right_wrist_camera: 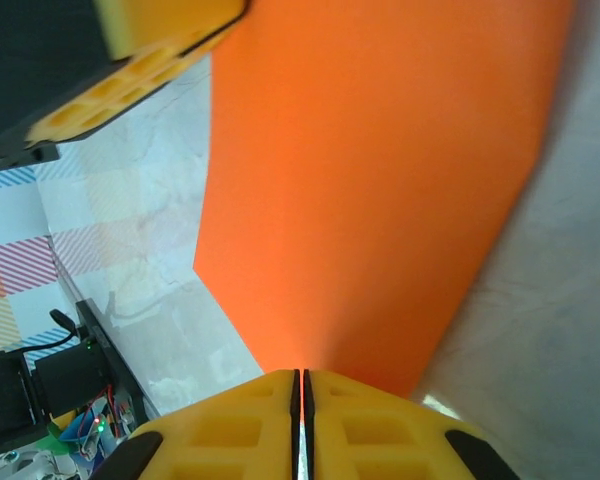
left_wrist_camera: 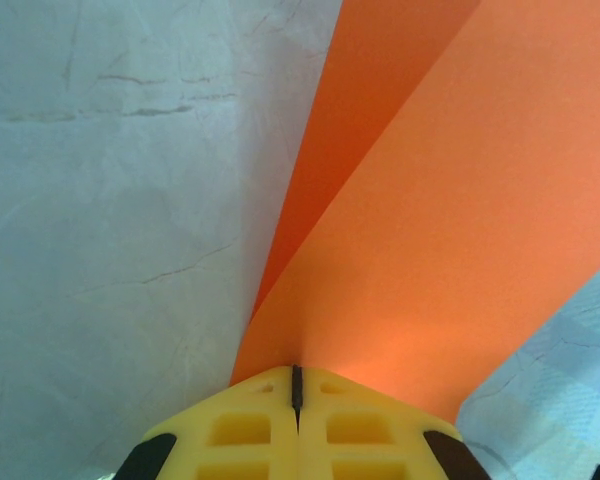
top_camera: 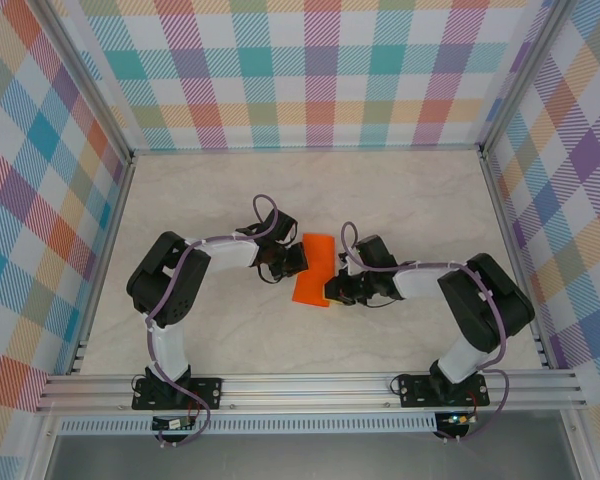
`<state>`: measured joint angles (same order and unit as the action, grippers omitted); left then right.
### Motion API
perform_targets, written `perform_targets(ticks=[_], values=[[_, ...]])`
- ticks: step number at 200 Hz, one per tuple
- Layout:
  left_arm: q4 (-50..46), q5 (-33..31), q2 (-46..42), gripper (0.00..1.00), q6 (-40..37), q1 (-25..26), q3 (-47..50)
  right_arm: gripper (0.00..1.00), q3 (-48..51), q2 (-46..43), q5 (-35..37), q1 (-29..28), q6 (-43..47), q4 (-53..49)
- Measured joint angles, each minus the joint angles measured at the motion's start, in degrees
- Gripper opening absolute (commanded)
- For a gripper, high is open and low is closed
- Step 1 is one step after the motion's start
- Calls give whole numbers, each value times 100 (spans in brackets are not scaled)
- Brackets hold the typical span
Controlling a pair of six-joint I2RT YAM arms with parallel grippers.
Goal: Fold a paper plane with a square sheet of paper (pick it up from the middle)
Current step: Fold the square sheet of paper in half at the center of the table.
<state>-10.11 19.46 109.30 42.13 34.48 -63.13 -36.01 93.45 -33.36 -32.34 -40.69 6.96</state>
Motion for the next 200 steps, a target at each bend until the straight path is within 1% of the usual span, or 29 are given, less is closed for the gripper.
perform_targets(ticks=[29,60,109,156,200], values=[[0,0,0,0,0,0,0,11,20,7,85,-42,0,-42],[0,0,0,0,0,0,0,11,61,203,162,-92,2,-50],[0,0,0,0,-2,0,0,11,9,173,280,-144,44,-166],[0,0,0,0,-2,0,0,11,0,-87,273,-223,46,-295],[0,2,0,0,-4,0,0,11,0,28,337,-223,68,-365]])
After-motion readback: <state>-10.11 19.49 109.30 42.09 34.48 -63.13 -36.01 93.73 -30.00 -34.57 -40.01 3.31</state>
